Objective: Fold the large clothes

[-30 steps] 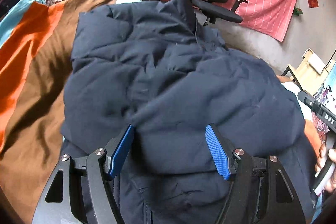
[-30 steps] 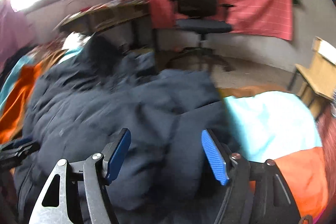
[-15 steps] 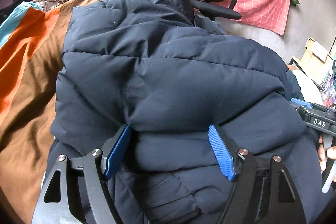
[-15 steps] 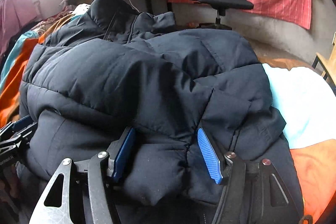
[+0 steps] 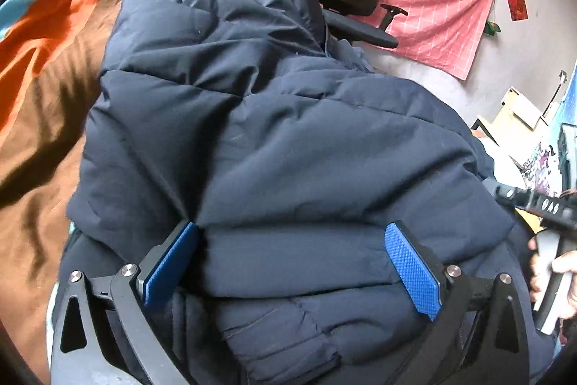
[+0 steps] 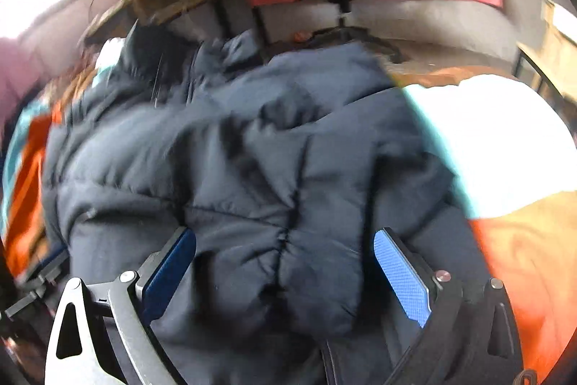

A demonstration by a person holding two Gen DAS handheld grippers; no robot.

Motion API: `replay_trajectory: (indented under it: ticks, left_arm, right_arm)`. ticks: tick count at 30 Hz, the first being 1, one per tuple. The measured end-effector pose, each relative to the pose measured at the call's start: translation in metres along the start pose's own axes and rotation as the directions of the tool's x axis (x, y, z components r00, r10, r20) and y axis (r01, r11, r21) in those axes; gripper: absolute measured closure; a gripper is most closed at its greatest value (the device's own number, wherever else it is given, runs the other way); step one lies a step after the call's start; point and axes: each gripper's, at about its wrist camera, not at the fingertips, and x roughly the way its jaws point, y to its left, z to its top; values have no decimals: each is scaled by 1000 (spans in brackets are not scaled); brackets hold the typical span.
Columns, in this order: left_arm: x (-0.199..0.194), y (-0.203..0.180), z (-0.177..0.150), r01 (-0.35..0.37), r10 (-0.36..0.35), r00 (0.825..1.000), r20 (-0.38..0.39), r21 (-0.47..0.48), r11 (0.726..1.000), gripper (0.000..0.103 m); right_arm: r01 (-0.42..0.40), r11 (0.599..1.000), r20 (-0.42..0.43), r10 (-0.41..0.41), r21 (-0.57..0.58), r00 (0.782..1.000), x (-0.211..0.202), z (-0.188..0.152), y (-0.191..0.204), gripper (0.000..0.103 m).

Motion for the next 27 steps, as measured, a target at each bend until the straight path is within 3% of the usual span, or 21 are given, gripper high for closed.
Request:
replay_trajectory:
  ticks: [2,7,14,20,24,27]
  left_arm:
    - [-12,0,3,-5,5,1000,-14,-6,1000,2]
    - [-56,10,2,11,-8,999,35,-69,998,2]
    - [-100,32,14,81,-79,996,33,-69,994,2]
    - [-114,47,35,20,-19,1000,-23,40,999,2]
    - [-115,59,57,-35,33,999,33,55,998,2]
    - [-105,57,84,-34,30,998,58,78,996,2]
  right_arm:
    - [-6,1000,37,5,23,999,-21,1,-1,3]
    - [23,1000,60,-22,-19,998,-60,0,14,3]
    - [19,1000,-87,-18,5,996,-80,-12,42,3]
    - [21,999,-124,-26,-42,992,-88,9,81,3]
    - [7,999,-95,-11,-42,995,-87,39,97,3]
    - [-5,1000,-70,3,-26,998,-79,59,96,3]
